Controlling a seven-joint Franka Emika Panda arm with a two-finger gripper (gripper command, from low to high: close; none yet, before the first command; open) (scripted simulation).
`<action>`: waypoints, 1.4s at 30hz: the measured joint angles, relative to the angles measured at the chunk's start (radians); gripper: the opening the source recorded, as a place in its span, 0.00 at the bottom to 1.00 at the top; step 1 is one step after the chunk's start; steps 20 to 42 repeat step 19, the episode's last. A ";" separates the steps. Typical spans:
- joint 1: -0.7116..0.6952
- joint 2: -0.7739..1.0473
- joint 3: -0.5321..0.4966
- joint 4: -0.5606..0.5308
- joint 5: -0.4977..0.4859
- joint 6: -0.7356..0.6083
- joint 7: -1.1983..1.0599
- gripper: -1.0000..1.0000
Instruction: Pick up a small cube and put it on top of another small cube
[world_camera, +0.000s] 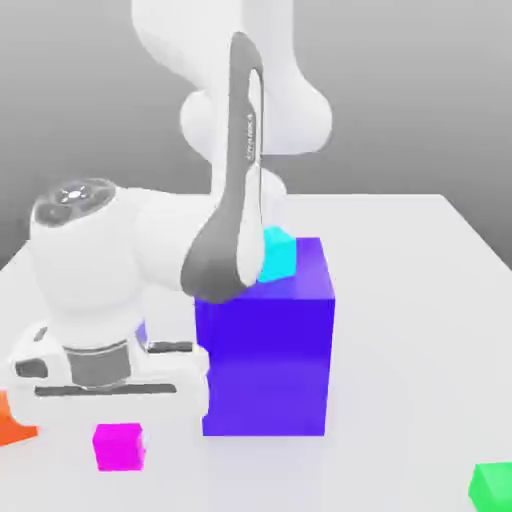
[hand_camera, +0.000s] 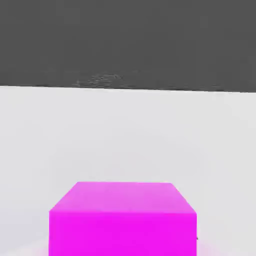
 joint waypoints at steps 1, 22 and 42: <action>0.028 0.002 0.020 0.013 -0.012 -0.011 0.008 0.00; 0.412 0.148 0.240 0.199 -0.180 -0.023 0.114 1.00; 0.412 0.148 0.240 0.199 -0.180 -0.023 0.114 1.00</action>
